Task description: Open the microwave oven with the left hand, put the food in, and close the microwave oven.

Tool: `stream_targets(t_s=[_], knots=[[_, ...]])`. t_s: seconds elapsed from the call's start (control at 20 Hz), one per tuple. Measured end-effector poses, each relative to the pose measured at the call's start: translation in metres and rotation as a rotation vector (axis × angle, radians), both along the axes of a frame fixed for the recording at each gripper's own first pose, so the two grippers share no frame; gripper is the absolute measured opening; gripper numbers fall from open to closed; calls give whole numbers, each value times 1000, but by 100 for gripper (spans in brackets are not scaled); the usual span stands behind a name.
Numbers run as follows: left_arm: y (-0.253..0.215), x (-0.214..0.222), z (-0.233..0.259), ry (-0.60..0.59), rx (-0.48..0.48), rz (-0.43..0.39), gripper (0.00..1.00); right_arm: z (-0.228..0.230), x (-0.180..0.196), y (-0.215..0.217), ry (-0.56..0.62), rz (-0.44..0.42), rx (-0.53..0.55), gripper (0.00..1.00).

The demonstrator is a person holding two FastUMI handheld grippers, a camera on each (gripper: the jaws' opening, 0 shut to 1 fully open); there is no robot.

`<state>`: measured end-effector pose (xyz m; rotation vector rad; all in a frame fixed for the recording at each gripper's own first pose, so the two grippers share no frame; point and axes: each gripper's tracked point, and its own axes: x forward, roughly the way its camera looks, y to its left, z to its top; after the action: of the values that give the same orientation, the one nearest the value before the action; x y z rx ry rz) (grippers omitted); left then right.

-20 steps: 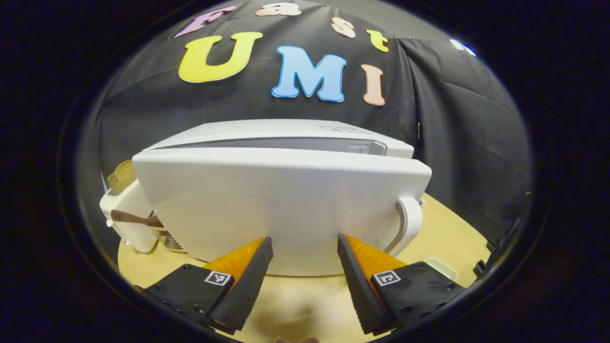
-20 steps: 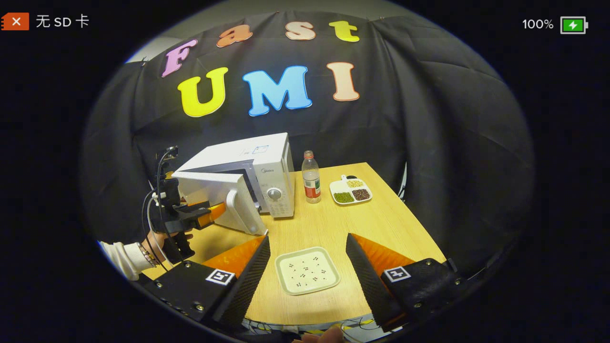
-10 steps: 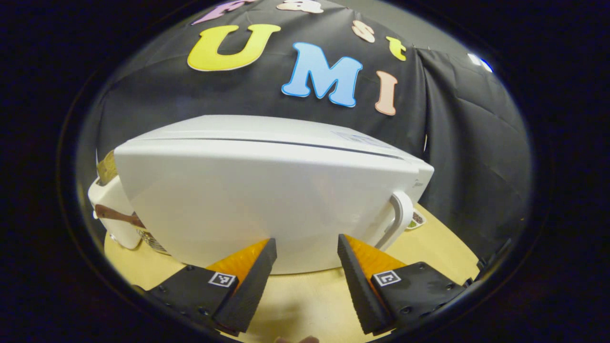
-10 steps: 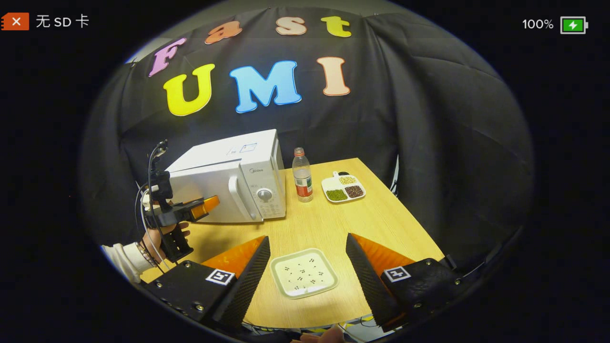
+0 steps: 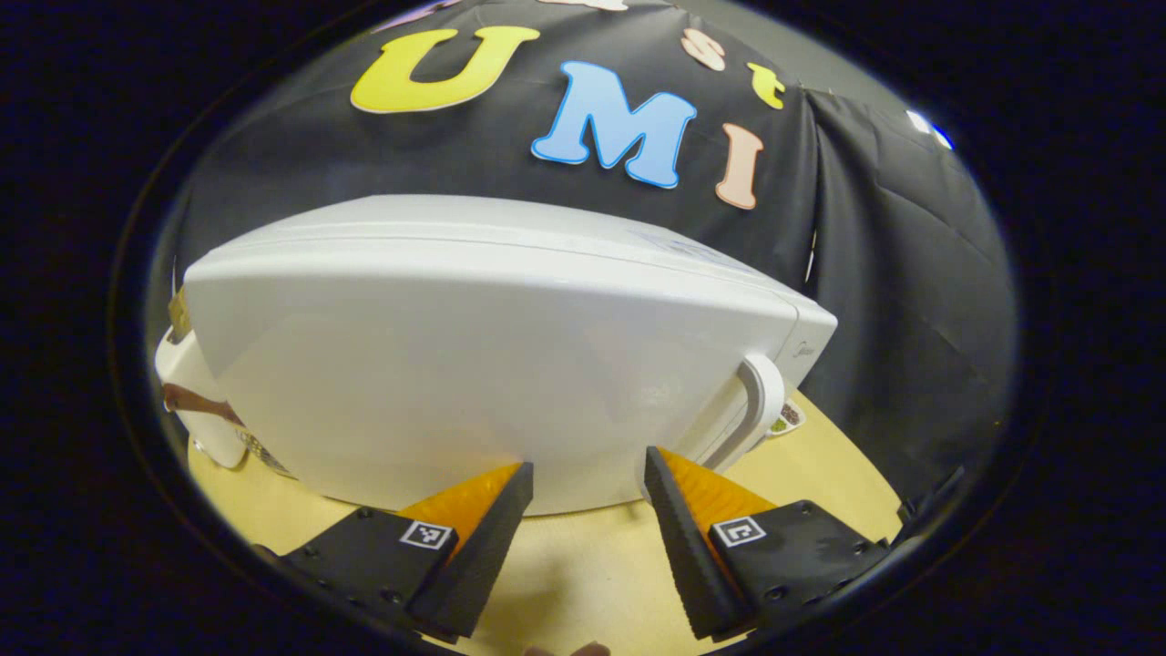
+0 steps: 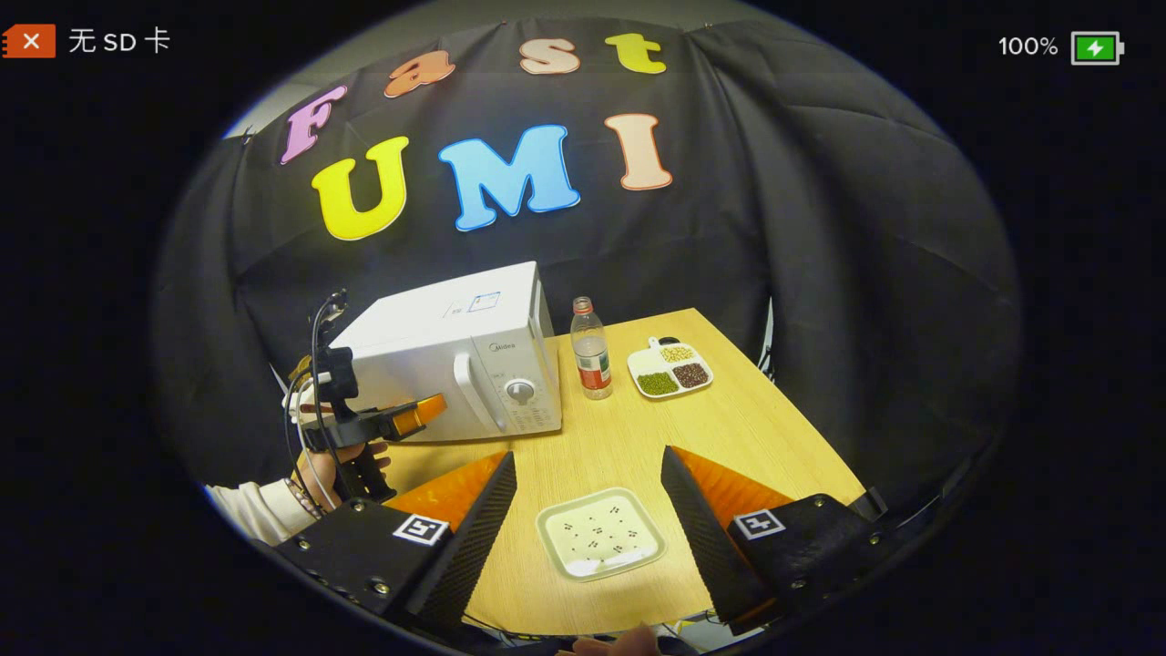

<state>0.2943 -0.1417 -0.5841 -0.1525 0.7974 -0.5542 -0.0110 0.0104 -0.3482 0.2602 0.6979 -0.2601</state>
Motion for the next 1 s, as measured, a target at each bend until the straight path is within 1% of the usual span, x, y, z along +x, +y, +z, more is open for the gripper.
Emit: stream_targets(t_s=[0.05, 0.15, 0.2, 0.3, 0.4, 0.45, 0.55, 0.6, 0.65, 0.75, 0.85, 0.9, 0.95, 1.0], knots=[[0, -4, 1, 7, 2, 0, 88, 4, -1, -3, -9, -7, 3, 98], [6, -1, 11, -34, 0, 11, 89, 9, -5, -5, -28, -9, 10, 98], [11, -7, 12, -17, -1, 15, 89, 10, -7, -6, -38, -9, 15, 98], [32, -29, 9, 25, 16, 40, 90, 18, -4, -10, -72, -5, 33, 98], [61, -54, 14, 37, 51, 83, 89, 22, -1, -15, -98, 13, 40, 98], [73, -68, 20, 36, 57, 106, 91, 23, 0, -19, -106, 29, 40, 98], [95, -98, 41, 24, 76, 136, 99, 27, 3, -27, -119, 62, 43, 98], [104, -111, 51, 13, 100, 146, 93, 28, 5, -31, -128, 76, 48, 98], [113, -122, 64, -3, 123, 157, 87, 32, 7, -36, -139, 91, 53, 98], [131, -136, 104, -51, 159, 193, 93, 37, 12, -45, -160, 127, 56, 98], [140, -133, 157, -128, 169, 241, 93, 47, 21, -58, -189, 154, 40, 98], [143, -132, 186, -166, 165, 266, 88, 51, 26, -62, -204, 167, 36, 98], [145, -134, 219, -204, 156, 286, 88, 60, 32, -63, -229, 181, 39, 98], [146, -134, 250, -241, 146, 301, 93, 68, 39, -64, -254, 196, 39, 98]])
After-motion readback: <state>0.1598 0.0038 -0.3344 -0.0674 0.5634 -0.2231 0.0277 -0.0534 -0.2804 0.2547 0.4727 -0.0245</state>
